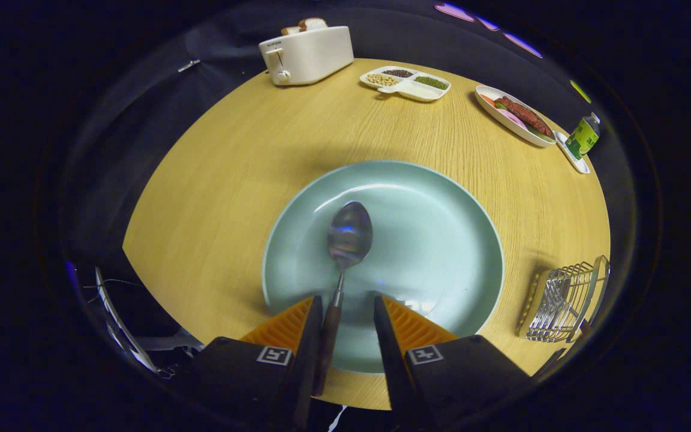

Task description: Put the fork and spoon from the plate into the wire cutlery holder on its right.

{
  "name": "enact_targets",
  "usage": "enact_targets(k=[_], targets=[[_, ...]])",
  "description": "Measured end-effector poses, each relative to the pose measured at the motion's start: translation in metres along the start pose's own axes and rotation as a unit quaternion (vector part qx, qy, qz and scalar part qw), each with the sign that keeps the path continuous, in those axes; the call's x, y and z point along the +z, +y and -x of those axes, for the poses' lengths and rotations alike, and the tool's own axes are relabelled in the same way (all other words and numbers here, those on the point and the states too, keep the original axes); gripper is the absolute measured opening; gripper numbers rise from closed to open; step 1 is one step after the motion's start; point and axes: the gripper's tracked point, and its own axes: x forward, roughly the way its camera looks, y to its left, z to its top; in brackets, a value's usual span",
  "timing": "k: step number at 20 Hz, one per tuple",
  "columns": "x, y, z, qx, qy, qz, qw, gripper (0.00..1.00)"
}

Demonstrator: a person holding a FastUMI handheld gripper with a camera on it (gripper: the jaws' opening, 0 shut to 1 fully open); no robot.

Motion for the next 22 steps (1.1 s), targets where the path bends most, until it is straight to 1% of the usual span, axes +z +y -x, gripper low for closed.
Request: enact_targets(k=[1, 3, 5, 9, 13, 16, 19, 22], targets=[[0.008, -0.006, 0.005, -0.016, -0.014, 0.002, 1.000, 0.38], [0.004, -0.007, -0.002, -0.016, -0.003, 0.015, 1.000, 0.12], [0.004, -0.008, 0.001, -0.007, -0.005, 0.023, 1.000, 0.08], [0.016, -0.006, 0.031, 0.044, -0.029, 0.011, 0.999, 0.07], [0.030, -0.040, 0.091, 0.061, -0.056, 0.015, 0.996, 0.07], [0.033, -0.084, 0.138, 0.053, -0.060, 0.027, 0.996, 0.07], [0.021, -0.128, 0.171, 0.047, -0.032, 0.041, 0.998, 0.07], [0.003, -0.173, 0.191, 0.023, 0.003, 0.070, 0.997, 0.07]])
